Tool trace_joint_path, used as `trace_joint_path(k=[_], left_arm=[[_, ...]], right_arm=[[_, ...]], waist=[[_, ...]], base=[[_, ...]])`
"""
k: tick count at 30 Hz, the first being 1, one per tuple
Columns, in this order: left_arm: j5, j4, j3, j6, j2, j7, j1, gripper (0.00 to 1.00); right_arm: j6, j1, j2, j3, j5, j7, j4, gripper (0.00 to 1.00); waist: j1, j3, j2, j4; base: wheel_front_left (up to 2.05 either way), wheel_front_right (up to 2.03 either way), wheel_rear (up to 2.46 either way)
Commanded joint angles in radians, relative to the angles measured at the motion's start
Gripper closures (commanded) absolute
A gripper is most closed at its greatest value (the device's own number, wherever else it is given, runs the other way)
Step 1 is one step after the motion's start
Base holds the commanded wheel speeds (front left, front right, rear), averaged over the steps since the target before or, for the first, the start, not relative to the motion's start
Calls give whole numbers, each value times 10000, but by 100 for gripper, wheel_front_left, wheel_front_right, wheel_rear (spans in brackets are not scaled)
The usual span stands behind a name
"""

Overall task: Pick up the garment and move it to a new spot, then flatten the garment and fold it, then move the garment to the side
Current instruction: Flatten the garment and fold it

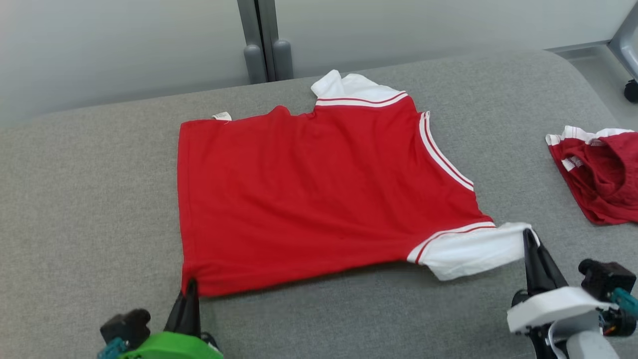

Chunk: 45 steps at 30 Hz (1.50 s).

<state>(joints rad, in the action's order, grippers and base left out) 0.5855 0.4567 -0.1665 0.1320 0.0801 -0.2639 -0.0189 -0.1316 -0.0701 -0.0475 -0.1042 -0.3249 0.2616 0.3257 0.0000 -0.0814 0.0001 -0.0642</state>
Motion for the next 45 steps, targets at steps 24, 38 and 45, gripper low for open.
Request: trace_joint_path(k=[24,38,45], left_arm=[[804,662,-772,-24,680,2,-3662,100],[-261,-56,701,-24,369,2,-3074,0],[-1920,-422,1191,-24,123,2,-1757,0]], right_arm=[[19,-5007,-57,-176,1836,44,1700,100],[19,-4674,-56,-477,2487,44,1091,0],[19,-3175,-56,-544,2837,44,845,0]], waist=[[0,-2394,-1,559],[0,-2417,-1,608],[0,-1588,-1,514]], base=[[0,0,0],[0,0,0],[0,0,0]])
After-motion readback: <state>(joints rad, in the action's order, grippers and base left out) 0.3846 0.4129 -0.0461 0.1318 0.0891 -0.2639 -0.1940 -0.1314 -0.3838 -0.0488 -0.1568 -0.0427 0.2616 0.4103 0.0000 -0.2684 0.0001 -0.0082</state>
